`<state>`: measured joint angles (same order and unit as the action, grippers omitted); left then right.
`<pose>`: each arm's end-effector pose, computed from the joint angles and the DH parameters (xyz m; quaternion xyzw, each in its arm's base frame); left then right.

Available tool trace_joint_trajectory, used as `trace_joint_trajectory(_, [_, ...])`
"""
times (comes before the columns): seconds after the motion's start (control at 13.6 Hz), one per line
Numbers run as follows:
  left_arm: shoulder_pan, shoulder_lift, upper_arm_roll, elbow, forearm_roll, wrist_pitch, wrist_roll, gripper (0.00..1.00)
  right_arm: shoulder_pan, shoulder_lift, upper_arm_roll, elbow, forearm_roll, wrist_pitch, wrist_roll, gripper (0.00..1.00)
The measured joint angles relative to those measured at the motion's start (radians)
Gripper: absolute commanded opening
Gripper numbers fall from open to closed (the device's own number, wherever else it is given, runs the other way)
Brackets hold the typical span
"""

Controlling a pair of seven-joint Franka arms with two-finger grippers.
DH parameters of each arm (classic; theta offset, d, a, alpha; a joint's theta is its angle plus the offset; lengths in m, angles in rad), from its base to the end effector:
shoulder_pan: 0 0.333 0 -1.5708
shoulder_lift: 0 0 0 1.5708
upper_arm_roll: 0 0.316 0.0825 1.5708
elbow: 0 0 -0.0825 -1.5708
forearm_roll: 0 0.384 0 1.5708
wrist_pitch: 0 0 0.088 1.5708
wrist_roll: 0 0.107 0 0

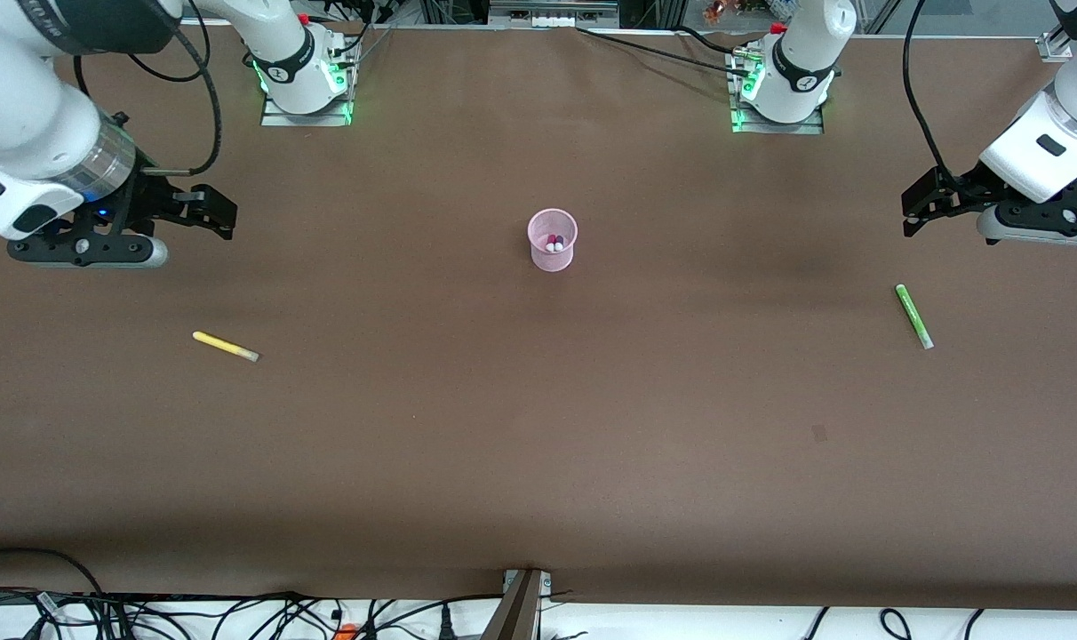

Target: Organize pens into pink holder with both arms

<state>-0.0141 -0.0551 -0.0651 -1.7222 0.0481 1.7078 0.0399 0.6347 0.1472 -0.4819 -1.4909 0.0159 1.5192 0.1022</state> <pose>0.5460 -0.0397 0.5950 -0.9975 0.0623 -0.0208 0.0253 0.5771 0.1105 0.5824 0.9980 0.0257 -0.0473 0.0324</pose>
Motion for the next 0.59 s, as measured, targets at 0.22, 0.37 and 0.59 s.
trace_joint_trajectory(0.22, [0.0,0.0,-0.005,0.0,0.0,0.0,0.0,1.0,0.0,0.001,-0.043,-0.01,0.006,-0.017,-0.06,0.99])
trace_joint_trajectory(0.37, [0.0,0.0,-0.005,0.0,0.0,0.0,0.0,1.0,0.0,-0.002,-0.061,-0.01,0.006,-0.017,-0.068,0.99])
trace_joint_trajectory(0.59, [0.0,0.0,-0.006,0.0,0.0,0.0,0.0,1.0,-0.002,-0.003,-0.075,-0.01,0.006,-0.014,-0.069,0.99])
